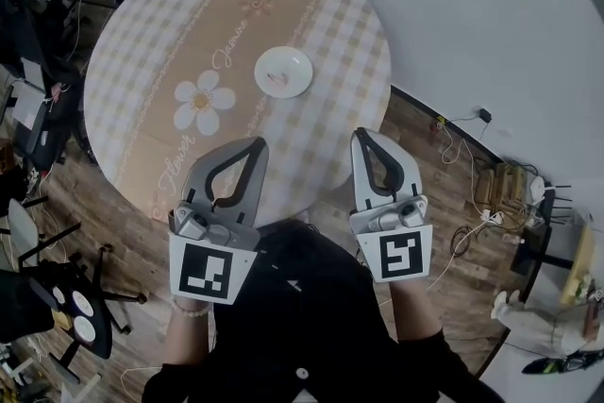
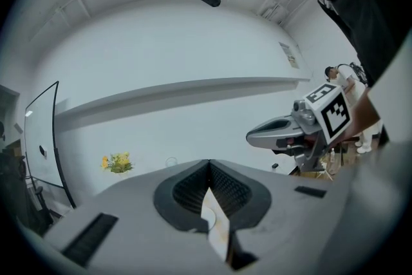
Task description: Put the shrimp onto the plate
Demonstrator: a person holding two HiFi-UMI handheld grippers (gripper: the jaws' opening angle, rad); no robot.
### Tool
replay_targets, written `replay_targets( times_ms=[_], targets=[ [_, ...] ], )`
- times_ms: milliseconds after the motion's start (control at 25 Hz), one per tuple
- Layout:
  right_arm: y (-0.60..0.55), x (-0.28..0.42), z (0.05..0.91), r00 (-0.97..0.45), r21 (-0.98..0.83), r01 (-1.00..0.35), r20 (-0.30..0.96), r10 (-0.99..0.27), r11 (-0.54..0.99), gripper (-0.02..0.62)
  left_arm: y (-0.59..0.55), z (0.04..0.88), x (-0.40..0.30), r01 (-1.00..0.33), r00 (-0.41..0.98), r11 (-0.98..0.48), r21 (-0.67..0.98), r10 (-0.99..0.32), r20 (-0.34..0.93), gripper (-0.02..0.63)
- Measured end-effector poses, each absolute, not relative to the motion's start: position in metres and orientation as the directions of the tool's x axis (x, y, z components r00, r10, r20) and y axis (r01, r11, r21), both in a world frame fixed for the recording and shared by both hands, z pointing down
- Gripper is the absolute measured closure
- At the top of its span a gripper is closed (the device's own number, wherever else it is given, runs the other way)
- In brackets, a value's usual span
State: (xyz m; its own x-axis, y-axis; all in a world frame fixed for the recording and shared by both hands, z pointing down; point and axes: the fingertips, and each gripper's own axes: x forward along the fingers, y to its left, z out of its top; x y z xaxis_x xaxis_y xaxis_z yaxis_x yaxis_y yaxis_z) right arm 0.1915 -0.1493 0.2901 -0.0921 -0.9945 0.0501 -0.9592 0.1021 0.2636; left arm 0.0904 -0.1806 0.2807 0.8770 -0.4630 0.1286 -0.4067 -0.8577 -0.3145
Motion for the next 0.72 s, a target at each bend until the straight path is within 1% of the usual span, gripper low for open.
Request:
replay_targets(
  times_ms=[720],
  targets=[
    [-0.148,0.178,0.289,-0.112,0.269,-0.955,0.049,-0.992,0.121,0.594,-0.174,0.280,0.085,-0.414,0.875,-0.855,-0.311,-0.468,0.121,0.606]
  ],
)
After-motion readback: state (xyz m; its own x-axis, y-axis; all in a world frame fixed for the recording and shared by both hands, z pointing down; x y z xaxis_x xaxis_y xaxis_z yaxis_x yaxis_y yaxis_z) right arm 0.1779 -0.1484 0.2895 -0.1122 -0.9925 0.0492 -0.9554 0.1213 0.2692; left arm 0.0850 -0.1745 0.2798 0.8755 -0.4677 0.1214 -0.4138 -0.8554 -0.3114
